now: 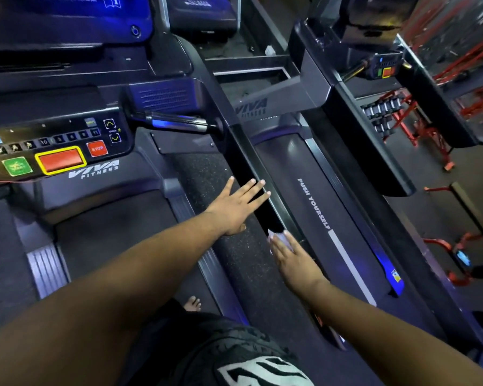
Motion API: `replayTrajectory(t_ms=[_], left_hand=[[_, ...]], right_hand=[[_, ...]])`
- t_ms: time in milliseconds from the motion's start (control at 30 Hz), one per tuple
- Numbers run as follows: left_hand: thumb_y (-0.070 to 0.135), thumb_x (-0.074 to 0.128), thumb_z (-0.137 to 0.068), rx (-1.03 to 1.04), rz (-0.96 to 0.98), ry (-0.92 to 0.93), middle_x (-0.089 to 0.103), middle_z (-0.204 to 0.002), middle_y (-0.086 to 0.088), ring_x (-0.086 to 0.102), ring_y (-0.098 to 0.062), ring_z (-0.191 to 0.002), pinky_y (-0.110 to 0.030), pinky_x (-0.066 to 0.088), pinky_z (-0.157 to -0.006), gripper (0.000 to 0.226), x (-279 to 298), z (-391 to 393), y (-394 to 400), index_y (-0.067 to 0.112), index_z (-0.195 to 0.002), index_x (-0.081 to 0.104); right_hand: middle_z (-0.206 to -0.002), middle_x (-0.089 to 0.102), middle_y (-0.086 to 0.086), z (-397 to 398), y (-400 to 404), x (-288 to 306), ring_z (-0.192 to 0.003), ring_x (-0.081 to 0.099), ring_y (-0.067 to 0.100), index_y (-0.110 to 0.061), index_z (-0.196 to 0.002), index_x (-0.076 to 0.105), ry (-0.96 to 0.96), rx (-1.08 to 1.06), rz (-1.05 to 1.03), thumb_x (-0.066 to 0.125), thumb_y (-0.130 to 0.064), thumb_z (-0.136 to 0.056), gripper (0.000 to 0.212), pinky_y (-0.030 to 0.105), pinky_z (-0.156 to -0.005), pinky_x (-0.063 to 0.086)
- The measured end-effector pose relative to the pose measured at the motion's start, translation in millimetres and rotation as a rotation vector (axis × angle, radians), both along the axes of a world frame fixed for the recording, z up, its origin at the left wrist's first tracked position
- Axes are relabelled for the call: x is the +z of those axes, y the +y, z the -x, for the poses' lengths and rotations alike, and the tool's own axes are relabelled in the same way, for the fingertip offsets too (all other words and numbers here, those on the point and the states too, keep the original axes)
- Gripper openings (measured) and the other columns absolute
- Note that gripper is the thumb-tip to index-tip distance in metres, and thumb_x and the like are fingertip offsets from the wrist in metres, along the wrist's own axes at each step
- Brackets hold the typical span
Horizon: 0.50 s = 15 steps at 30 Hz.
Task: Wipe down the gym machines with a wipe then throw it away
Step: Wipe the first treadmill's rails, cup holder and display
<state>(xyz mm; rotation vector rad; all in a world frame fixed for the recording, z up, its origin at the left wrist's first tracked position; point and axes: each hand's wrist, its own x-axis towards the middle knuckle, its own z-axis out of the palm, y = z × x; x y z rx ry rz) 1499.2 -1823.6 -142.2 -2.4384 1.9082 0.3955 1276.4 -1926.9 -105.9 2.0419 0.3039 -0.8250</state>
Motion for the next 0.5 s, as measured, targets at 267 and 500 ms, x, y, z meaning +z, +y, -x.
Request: replayTrajectory(t_ms=[267,500], left_hand=[[0.041,0.07,-0.093,0.051,0.008,-0.003,-0.031,-0.166,-0.007,-0.019,-0.026,-0.156,-0.068,-0.001,-0.121,0.115,-3.1,-26.2,1.5,0.026,-0.159,-0.023],[0.038,0.069,-0.094,0.122,0.019,-0.03,-0.029,-0.166,-0.009,-0.02,-0.027,-0.156,-0.069,-0.004,-0.119,0.113,-9.3,-65.1,4.4,0.027,-0.159,-0.022]], right_hand=[[-0.166,-0.011,0.021,-52.4,-12.2,-1.3,-0.15,-0.024,0.041,-0.005,-0.16,-0.001,-0.081,-0.007,0.012,0.02,-0.036,-0.109,0.063,0.072,-0.105,-0.027],[-0.166,-0.01,0.023,-70.5,-15.3,-0.5,-0.15,-0.023,0.043,-0.003,-0.16,0.006,-0.043,-0.003,-0.008,0.024,-0.035,-0.109,0.063,0.076,-0.098,-0.03]])
